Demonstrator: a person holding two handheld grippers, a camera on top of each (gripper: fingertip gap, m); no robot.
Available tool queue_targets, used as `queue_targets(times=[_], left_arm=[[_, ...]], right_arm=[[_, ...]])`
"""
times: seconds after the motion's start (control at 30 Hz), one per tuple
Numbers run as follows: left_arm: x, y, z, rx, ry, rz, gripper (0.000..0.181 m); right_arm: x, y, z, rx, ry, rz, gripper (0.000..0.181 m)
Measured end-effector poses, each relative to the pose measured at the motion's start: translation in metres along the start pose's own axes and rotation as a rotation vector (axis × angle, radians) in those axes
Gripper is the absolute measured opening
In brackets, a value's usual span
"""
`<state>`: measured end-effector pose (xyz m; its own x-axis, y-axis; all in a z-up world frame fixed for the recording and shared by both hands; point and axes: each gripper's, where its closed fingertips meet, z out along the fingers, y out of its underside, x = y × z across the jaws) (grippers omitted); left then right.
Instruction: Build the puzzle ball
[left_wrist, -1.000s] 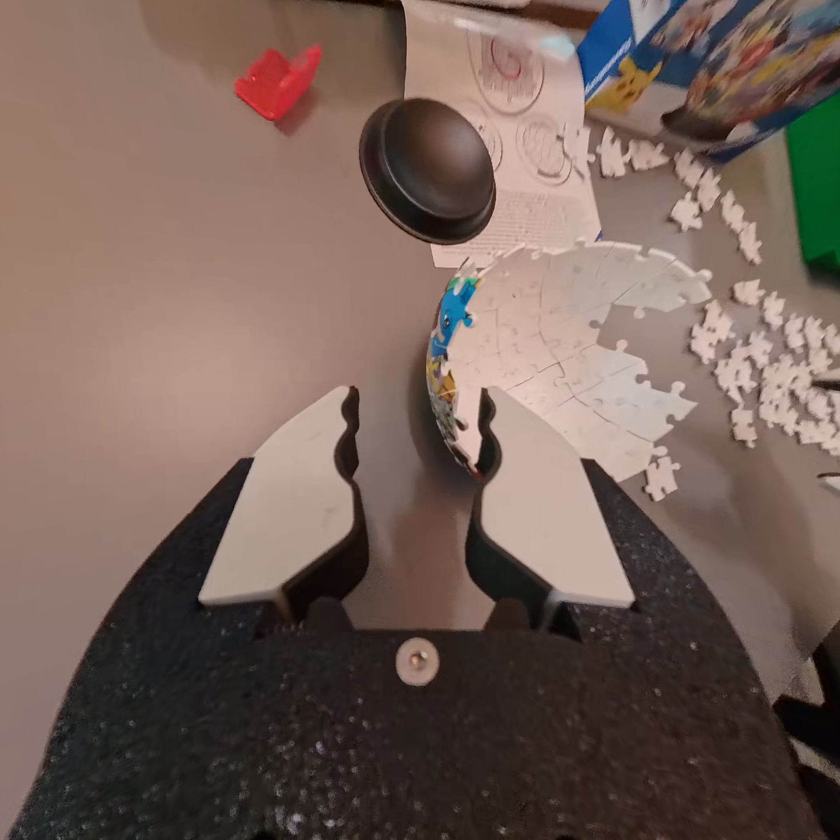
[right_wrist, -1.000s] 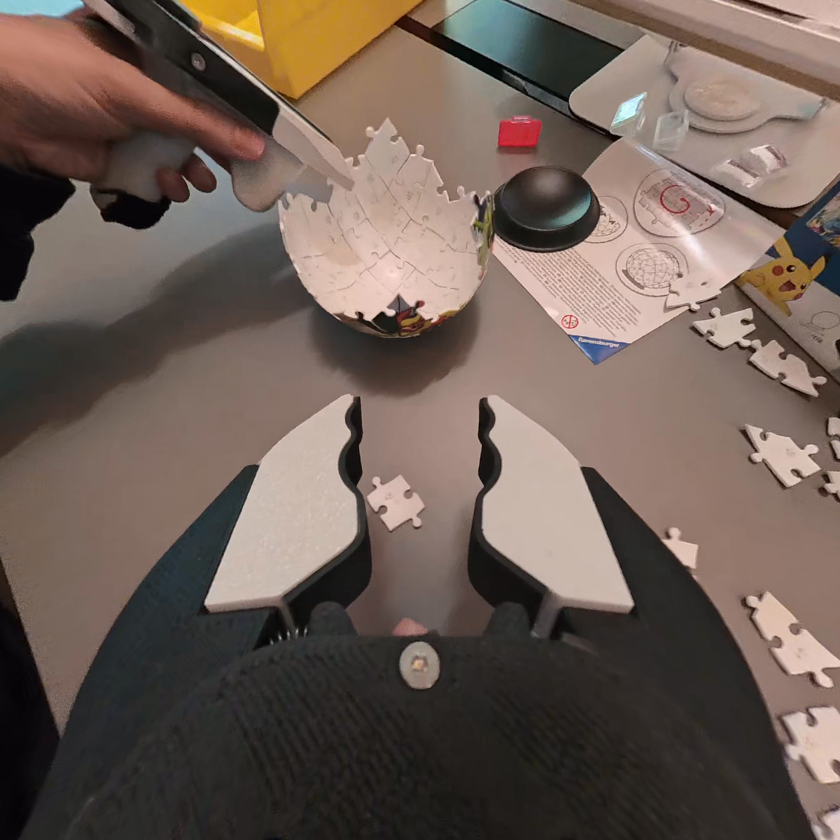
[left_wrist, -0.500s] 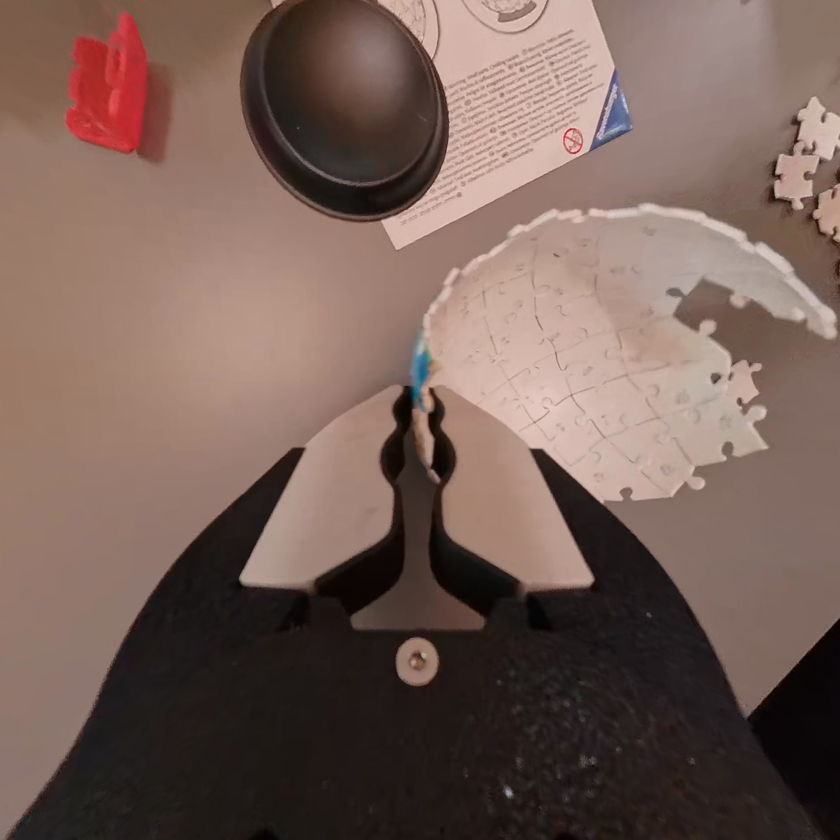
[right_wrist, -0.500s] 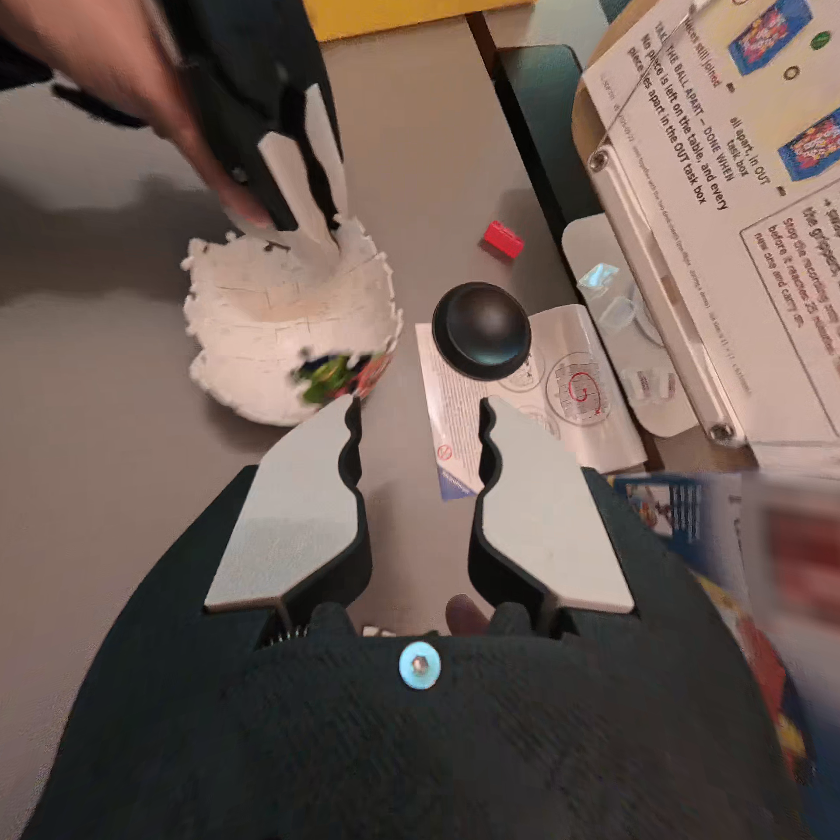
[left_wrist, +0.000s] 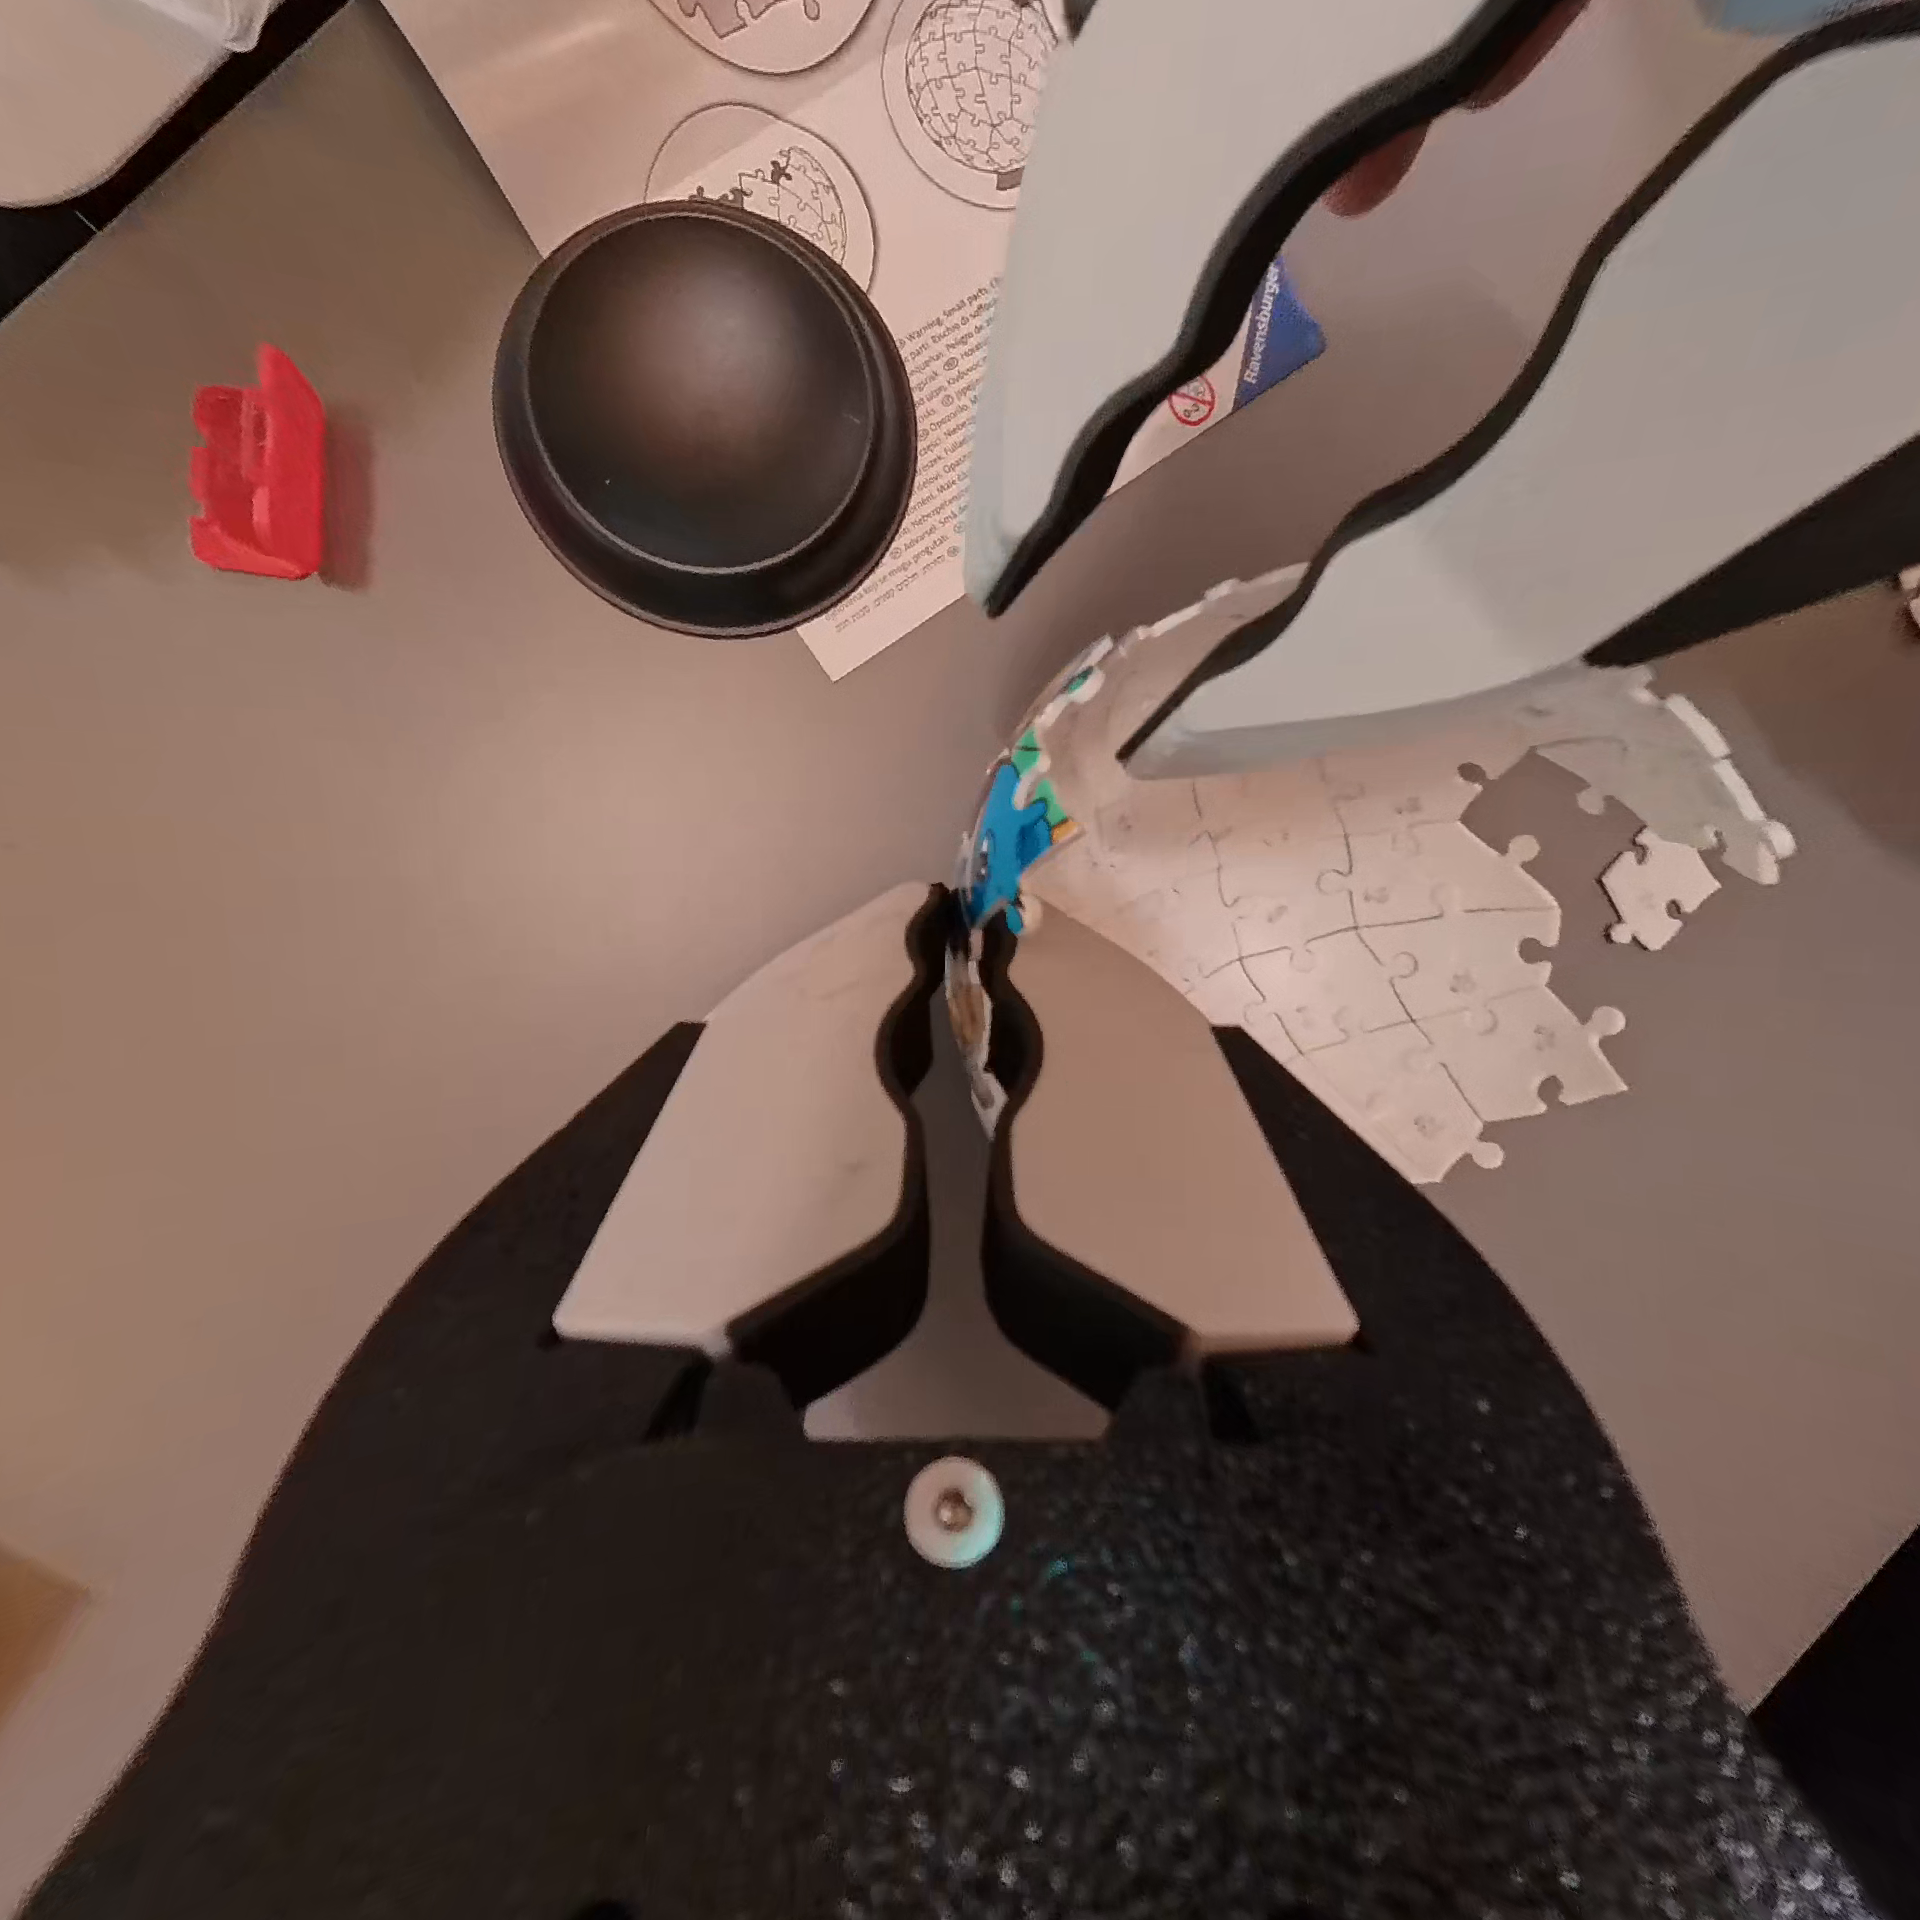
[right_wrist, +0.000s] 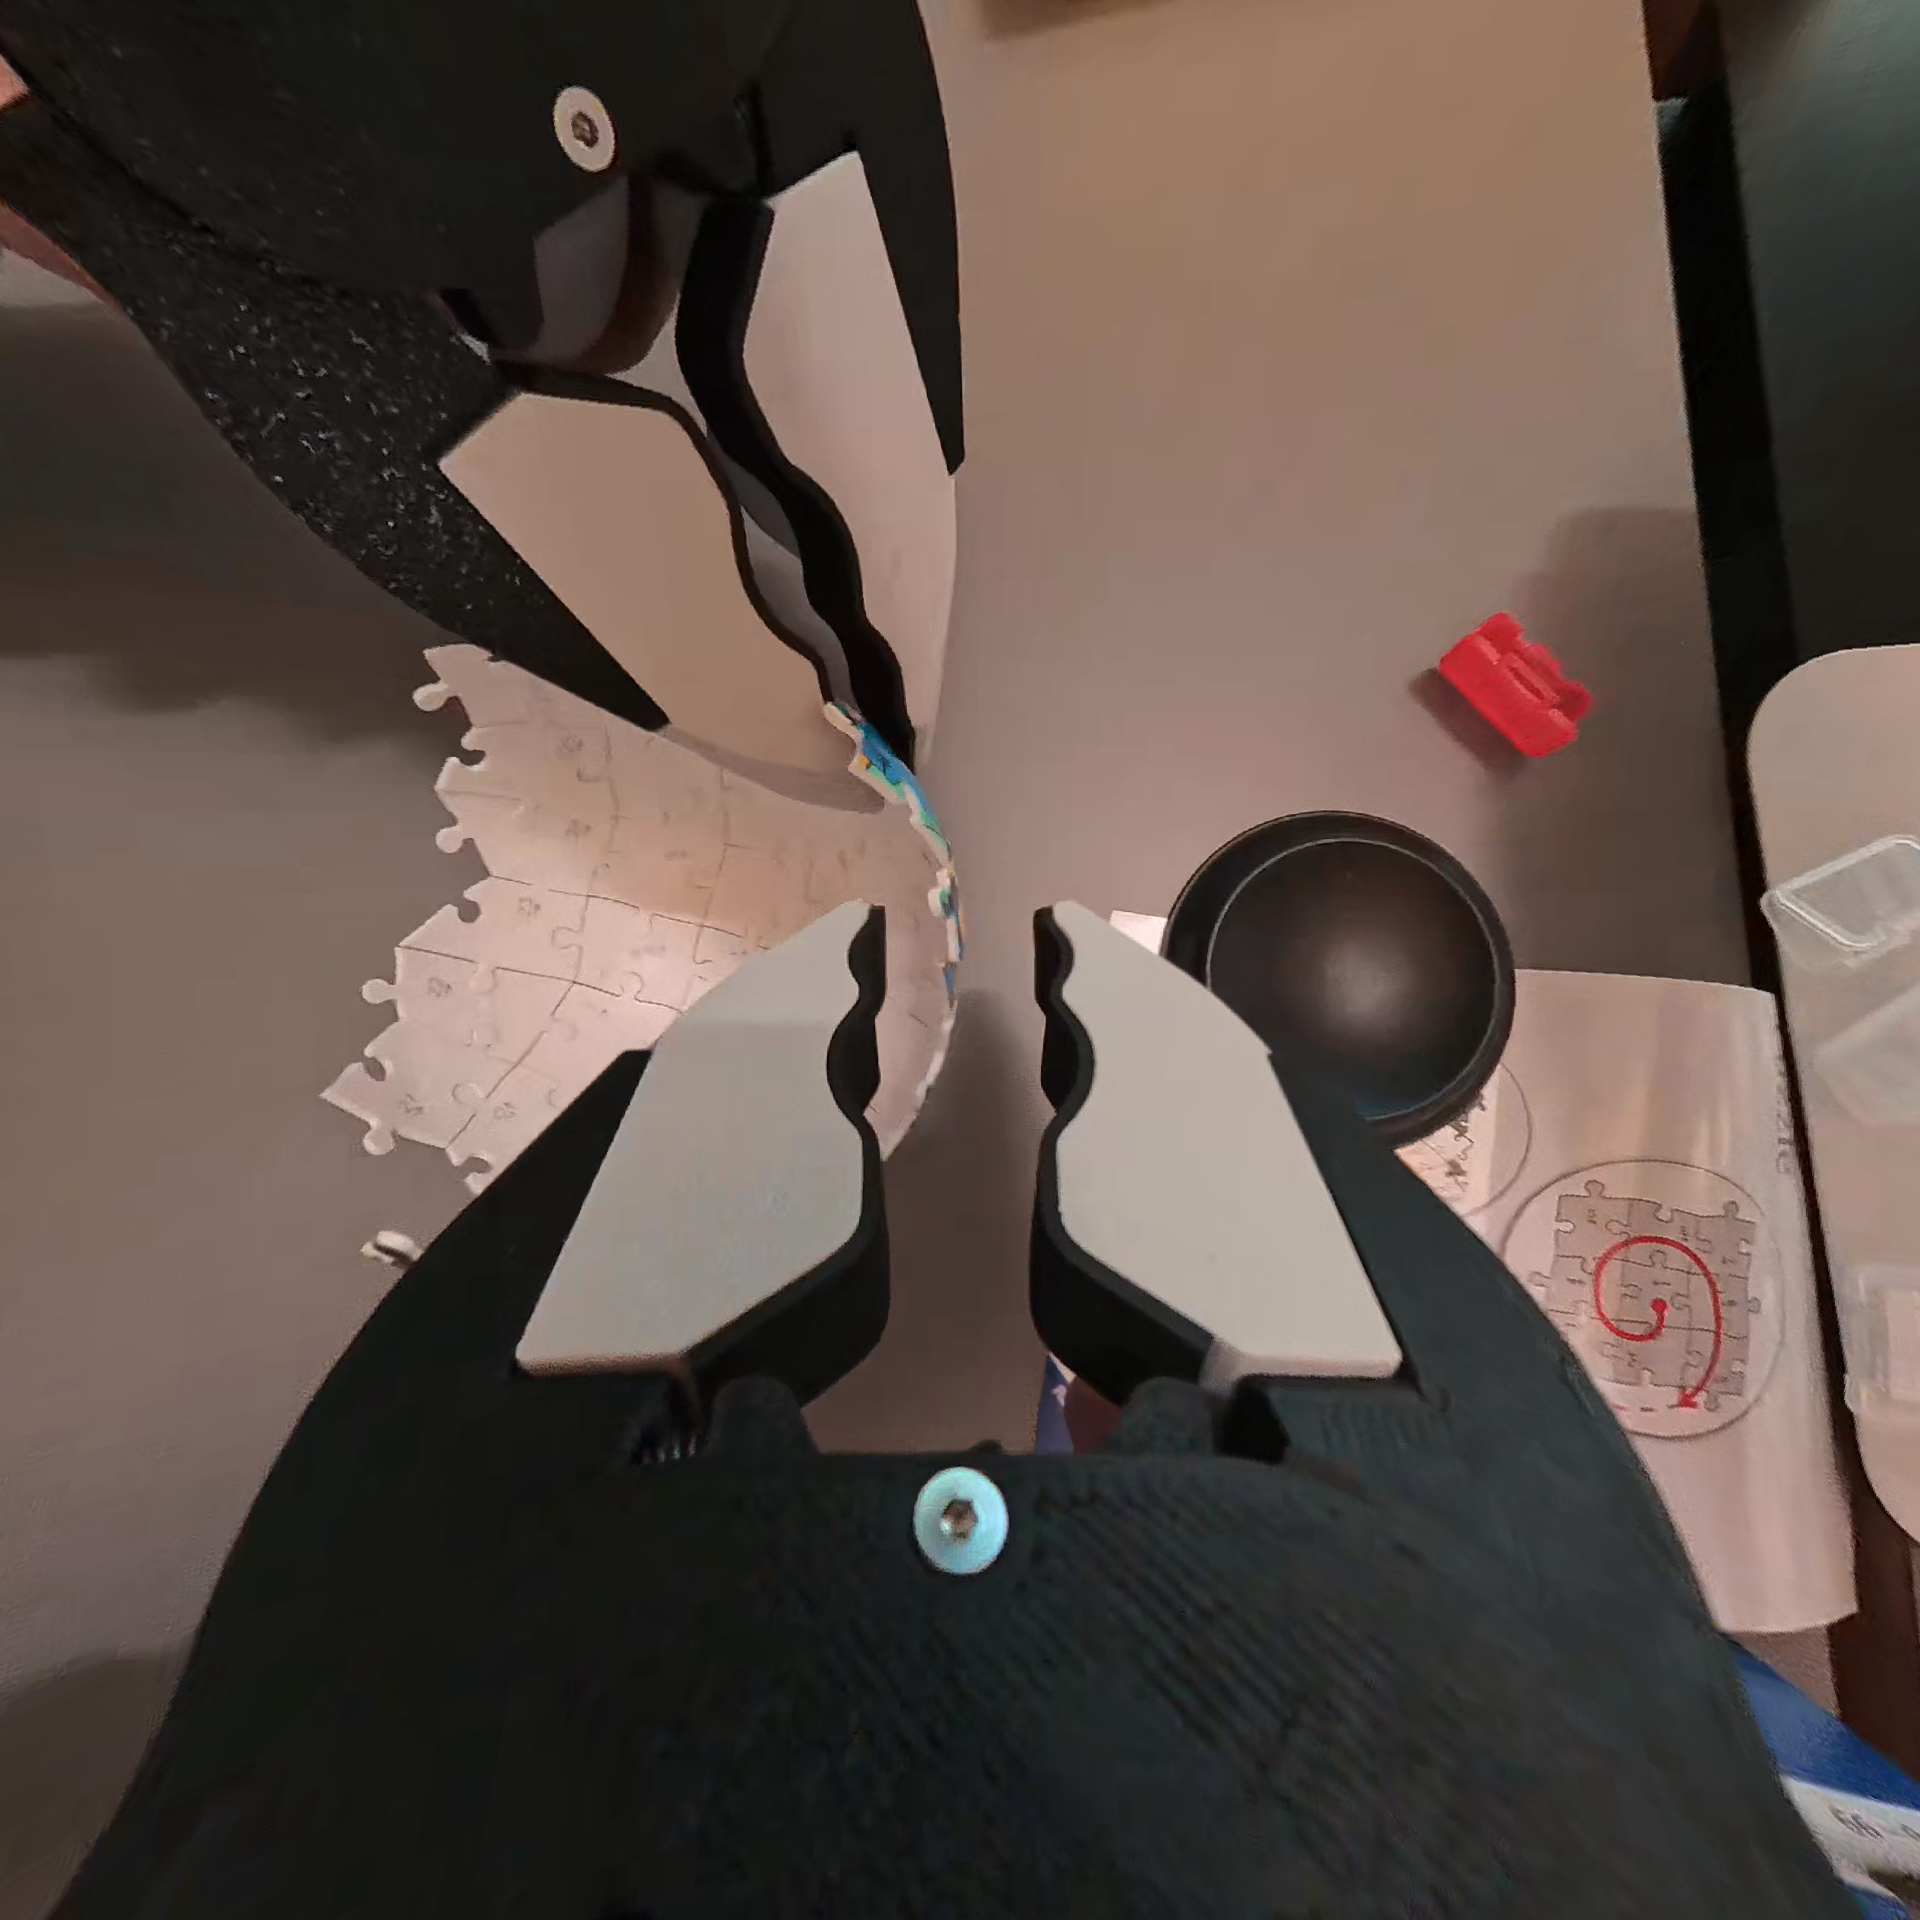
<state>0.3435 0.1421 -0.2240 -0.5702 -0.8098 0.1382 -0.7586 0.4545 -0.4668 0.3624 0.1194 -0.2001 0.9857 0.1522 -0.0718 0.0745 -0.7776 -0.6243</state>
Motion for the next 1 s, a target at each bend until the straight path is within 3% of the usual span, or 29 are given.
queue_targets(times=[0.23,0.37,1.0], left_arm=[[-0.001,-0.002,0.003,0.022,0.010,-0.026,0.004],[0.000,-0.003,0.003,0.037,0.012,-0.036,0.004],[0.002,-0.011,0.004,0.089,0.044,-0.094,0.006]], right_arm=[[0.002,0.018,0.011,-0.112,0.015,0.005,0.021],[0.001,0.015,0.012,-0.099,0.006,0.015,0.010],[0.005,0.018,0.010,-0.122,0.086,-0.037,0.003]])
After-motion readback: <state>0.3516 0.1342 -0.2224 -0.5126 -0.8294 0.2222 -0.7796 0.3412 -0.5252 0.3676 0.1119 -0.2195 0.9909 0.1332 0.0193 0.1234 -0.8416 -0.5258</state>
